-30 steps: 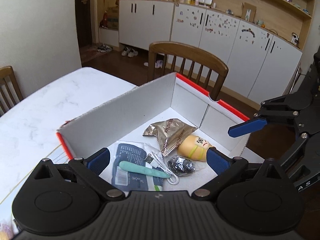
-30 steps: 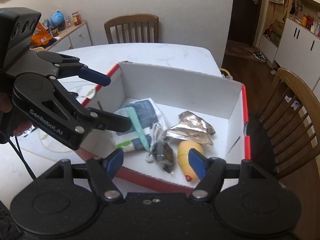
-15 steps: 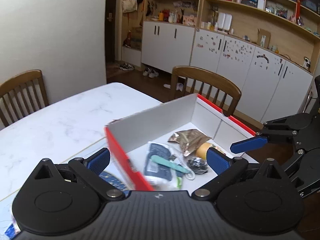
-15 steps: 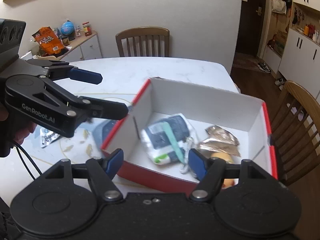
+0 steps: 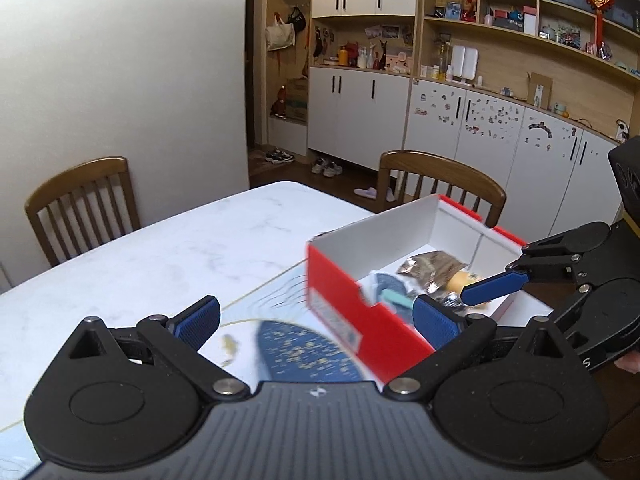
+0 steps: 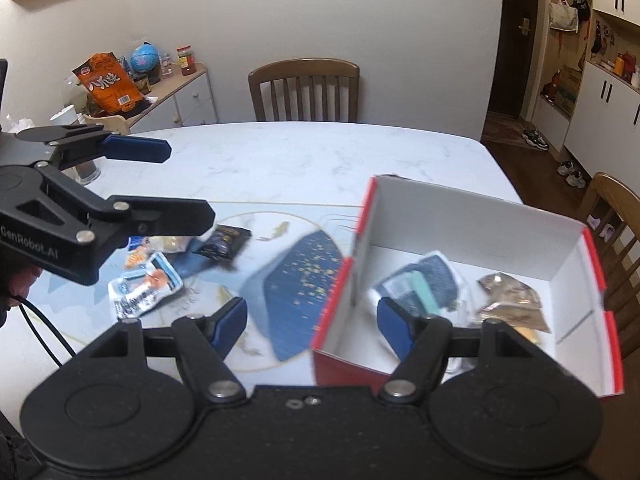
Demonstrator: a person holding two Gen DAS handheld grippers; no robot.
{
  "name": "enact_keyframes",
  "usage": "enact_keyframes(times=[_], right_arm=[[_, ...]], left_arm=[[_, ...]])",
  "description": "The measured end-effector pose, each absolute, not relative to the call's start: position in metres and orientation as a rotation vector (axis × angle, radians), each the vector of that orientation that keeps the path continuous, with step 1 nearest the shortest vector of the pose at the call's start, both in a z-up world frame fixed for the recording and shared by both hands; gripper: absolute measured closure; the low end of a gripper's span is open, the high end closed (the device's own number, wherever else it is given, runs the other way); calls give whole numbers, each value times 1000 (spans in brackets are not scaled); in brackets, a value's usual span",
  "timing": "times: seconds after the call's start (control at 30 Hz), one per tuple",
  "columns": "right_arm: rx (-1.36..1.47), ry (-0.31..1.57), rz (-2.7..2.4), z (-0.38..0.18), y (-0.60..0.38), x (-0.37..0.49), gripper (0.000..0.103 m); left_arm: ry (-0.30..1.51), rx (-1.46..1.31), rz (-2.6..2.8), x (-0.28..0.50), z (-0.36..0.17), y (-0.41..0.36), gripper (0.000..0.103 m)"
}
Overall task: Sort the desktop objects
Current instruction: 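Withdraw both tools from the shoebox toward the remaining snack packets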
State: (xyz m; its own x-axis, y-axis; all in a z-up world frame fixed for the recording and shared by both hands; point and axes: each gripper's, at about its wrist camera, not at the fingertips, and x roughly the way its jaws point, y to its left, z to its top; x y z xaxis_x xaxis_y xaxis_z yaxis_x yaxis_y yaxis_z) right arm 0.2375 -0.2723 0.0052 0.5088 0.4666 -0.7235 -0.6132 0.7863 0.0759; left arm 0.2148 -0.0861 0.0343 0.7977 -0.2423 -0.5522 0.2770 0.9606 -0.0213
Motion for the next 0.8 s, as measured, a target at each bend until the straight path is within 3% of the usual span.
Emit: enact_keyframes(times=[0.8], right_arm=[[-199,786,658,-19,-155,234,33]], left_arm=[[637,18,-85,202,-1,40,0]])
